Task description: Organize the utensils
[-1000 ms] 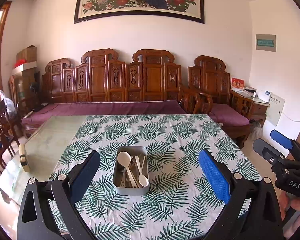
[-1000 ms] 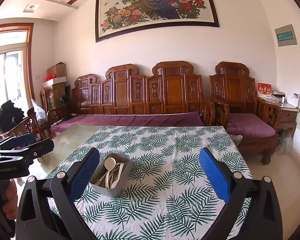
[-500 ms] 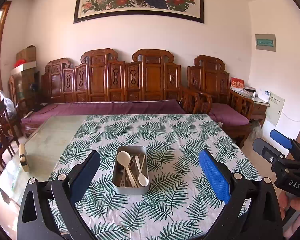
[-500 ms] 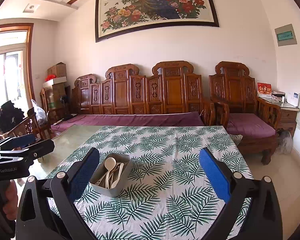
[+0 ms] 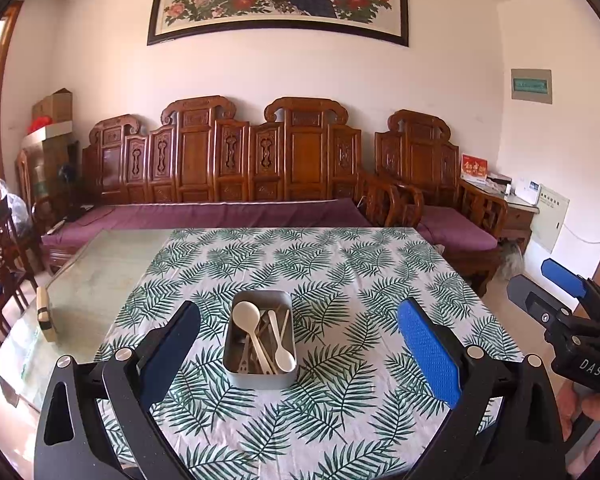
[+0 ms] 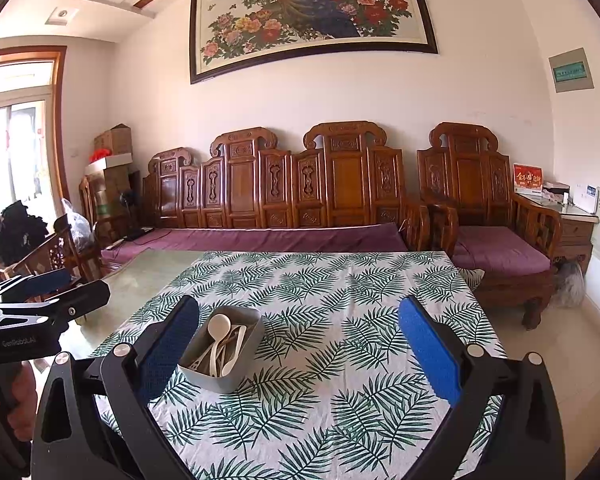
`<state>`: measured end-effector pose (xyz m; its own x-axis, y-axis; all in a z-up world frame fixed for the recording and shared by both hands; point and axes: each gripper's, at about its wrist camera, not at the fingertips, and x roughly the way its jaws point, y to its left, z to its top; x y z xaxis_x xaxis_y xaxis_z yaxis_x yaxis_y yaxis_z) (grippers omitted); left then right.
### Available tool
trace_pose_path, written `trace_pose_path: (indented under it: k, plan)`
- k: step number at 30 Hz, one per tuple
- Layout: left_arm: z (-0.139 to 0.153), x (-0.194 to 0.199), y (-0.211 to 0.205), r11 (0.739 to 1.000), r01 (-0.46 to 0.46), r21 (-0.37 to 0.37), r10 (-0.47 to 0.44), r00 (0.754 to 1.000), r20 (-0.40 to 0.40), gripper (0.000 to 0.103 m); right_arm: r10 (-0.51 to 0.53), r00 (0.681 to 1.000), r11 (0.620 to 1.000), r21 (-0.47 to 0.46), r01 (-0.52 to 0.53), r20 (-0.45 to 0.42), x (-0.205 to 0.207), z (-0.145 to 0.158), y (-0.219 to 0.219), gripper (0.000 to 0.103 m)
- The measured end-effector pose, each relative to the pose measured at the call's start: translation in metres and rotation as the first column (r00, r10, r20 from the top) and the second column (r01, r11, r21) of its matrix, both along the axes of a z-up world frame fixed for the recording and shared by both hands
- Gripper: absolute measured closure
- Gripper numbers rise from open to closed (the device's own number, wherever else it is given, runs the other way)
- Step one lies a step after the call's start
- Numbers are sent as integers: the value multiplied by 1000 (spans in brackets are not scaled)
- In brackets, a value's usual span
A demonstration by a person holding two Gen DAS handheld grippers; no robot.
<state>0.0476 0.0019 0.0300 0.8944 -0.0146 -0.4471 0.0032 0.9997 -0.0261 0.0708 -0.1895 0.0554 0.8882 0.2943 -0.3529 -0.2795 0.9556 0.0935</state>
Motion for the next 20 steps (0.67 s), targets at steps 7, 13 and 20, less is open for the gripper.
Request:
trace_pose_path:
  k: [7, 13, 20]
  plan:
    - [-1, 1, 1, 1000, 1, -1, -1, 1000, -2, 8, 0, 1000, 1000, 1, 0, 0, 0, 0, 0, 3]
    - [-1, 1, 0, 1000, 4, -2, -4, 1000, -3, 8, -1, 1000, 1000, 1, 1, 0, 0, -1, 0, 3]
    - [-1, 1, 2, 1000, -1, -8, 1, 1000, -1, 8, 1, 1000, 1000, 2, -1, -1, 0, 0, 0, 3]
